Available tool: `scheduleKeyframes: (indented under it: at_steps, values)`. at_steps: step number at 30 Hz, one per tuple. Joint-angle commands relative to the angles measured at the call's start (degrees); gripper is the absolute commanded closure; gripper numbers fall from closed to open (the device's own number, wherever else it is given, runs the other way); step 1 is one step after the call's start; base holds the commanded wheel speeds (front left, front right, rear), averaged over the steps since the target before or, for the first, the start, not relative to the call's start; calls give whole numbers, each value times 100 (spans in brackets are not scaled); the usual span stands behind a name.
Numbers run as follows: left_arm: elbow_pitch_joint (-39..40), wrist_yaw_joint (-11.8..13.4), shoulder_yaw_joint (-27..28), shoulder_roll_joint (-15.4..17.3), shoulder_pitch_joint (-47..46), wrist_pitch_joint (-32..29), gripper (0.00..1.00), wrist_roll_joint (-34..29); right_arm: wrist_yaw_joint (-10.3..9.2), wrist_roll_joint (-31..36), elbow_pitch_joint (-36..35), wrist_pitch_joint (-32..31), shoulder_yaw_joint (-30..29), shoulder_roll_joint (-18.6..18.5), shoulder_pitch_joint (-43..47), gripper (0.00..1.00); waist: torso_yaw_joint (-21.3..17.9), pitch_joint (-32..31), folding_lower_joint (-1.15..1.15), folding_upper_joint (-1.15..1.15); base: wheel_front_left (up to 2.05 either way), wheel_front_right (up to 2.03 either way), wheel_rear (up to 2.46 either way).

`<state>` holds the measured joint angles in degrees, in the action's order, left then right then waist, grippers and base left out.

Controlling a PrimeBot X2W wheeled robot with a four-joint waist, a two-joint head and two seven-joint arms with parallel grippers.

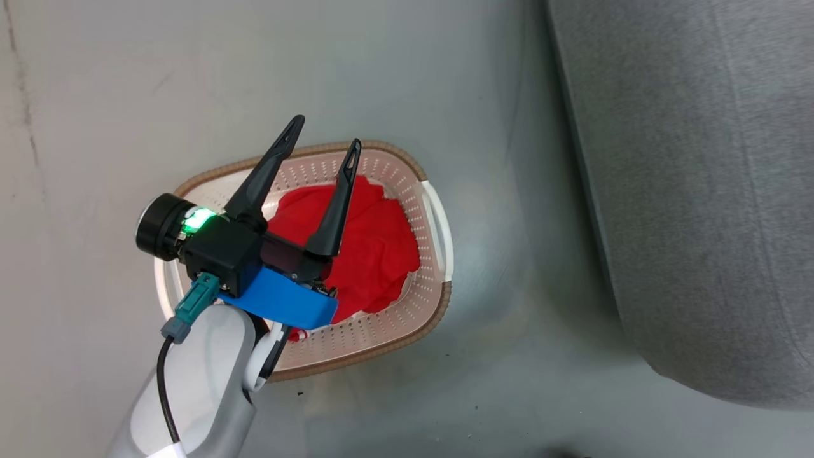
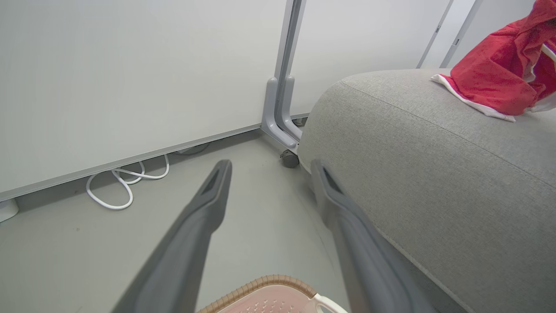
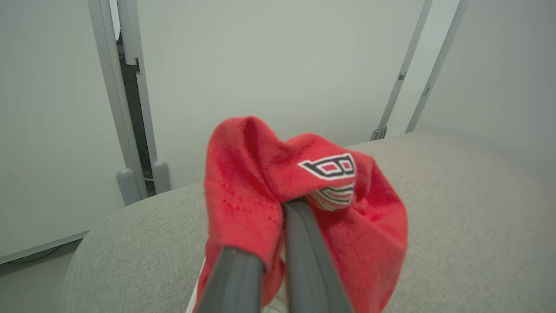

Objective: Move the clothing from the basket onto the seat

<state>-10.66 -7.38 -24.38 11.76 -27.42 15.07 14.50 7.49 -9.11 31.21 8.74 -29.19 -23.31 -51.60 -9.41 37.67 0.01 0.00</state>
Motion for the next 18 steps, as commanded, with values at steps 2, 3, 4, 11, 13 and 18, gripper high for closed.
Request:
scheduleKeyframes:
  at_steps: [2,3,4,11,13,18]
  values:
    - [56,-16,69,19,-120,16,0,-53,1,86,277,125,-127,28,156,100,137,180,-1,0,0,0,0]
    - [60,-16,76,23,-128,16,0,-52,1,110,390,171,-171,51,164,100,145,188,-1,0,0,0,0]
    - [62,-16,79,24,-133,16,0,-54,1,123,495,210,-205,74,185,100,152,192,-1,0,0,0,0]
    - [64,-16,131,3,-133,16,0,-57,1,343,1004,396,-153,100,291,62,179,119,-1,0,0,0,0]
    - [38,-16,138,-5,-115,16,0,-56,1,302,1111,406,-141,108,302,0,179,78,-1,0,0,0,0]
    - [-39,-16,97,-30,-79,16,0,-13,1,257,1217,449,-54,57,420,0,198,-53,-1,0,0,0,0]
